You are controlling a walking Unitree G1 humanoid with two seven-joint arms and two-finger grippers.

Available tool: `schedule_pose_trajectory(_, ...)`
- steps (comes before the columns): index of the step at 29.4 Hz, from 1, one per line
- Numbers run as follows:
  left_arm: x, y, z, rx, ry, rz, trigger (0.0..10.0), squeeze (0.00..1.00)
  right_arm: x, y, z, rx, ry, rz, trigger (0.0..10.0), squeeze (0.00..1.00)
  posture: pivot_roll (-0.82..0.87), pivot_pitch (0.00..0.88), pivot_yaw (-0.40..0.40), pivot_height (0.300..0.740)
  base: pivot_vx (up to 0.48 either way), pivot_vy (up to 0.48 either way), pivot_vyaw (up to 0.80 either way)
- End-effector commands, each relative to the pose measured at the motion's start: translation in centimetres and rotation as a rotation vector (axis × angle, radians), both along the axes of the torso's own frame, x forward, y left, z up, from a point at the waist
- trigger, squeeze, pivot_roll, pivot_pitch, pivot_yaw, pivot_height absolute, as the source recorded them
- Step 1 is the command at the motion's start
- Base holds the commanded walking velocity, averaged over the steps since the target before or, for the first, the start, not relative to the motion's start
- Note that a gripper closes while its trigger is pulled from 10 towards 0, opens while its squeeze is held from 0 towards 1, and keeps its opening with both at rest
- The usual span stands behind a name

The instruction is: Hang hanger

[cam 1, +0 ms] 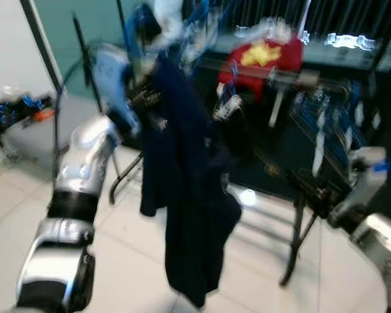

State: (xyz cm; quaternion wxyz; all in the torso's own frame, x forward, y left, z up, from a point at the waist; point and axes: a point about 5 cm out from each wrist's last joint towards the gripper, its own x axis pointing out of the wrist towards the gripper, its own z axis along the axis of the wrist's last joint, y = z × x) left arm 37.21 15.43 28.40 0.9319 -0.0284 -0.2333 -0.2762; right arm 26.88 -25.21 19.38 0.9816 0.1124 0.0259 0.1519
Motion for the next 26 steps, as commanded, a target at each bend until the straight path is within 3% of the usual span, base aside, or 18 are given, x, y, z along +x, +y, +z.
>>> schedule_pose_trajectory(1,-0.2,-0.5,1.0,-0.007,-0.039,-0.012,10.0,0.00,-0.1,-1.2,-0.4,-0.009,0.009,-0.076,10.0,0.00,-0.13,0.005,-0.021,0.740,0.349,-0.326,0.00)
schedule_pose_trajectory(2,-0.2,-0.5,1.0,-0.007,-0.039,-0.012,10.0,0.00,-0.1,-1.2,-0.4,-0.009,0.009,-0.076,10.0,0.00,-0.13,0.005,-0.021,0.740,0.349,-0.326,0.00)
schedule_pose_trajectory(4,-0.3,-0.4,1.1,0.001,-0.056,0.011,10.0,0.00,0.3,-3.1,0.4,0.017,-0.046,-0.196,10.0,0.00,-0.13,0.001,-0.021,0.740,0.349,-0.326,0.00)
schedule_pose_trajectory(5,-0.3,-0.4,1.1,0.001,-0.056,0.011,10.0,0.00,0.3,-3.1,0.4,0.017,-0.046,-0.196,10.0,0.00,-0.13,0.001,-0.021,0.740,0.349,-0.326,0.00)
schedule_pose_trajectory(7,0.1,0.0,1.4,-0.031,-0.047,0.052,10.0,0.00,0.4,-4.6,1.8,0.031,-0.095,-0.276,10.0,0.00,-0.15,0.000,-0.020,0.740,0.174,0.000,0.00)
schedule_pose_trajectory(9,0.2,0.1,1.3,-0.036,-0.039,0.065,10.0,0.00,0.4,-4.9,2.1,0.029,-0.106,-0.292,10.0,0.00,-0.15,0.000,-0.020,0.740,0.000,0.000,0.00)
schedule_pose_trajectory(11,0.2,-0.2,1.3,-0.046,-0.032,0.063,10.0,0.00,0.3,-4.7,2.2,-0.014,-0.097,-0.273,10.0,0.00,-0.16,0.000,-0.020,0.740,0.000,0.000,0.00)
schedule_pose_trajectory(20,-0.1,-1.2,0.9,-0.067,-0.028,0.030,10.0,0.00,0.6,-4.0,1.5,-0.029,-0.064,-0.248,10.0,0.00,-0.16,0.000,-0.024,0.740,0.000,0.000,0.00)
schedule_pose_trajectory(25,0.1,-1.6,0.4,-0.046,0.005,0.025,10.0,0.00,1.0,-3.4,1.2,-0.016,-0.057,-0.228,10.0,0.00,-0.15,0.000,-0.029,0.740,0.000,0.451,0.00)
schedule_pose_trajectory(26,0.1,-1.7,0.1,-0.039,0.018,0.026,10.0,0.00,1.1,-2.7,0.9,-0.010,-0.050,-0.200,10.0,0.00,-0.15,0.000,-0.034,0.740,0.000,0.454,0.00)
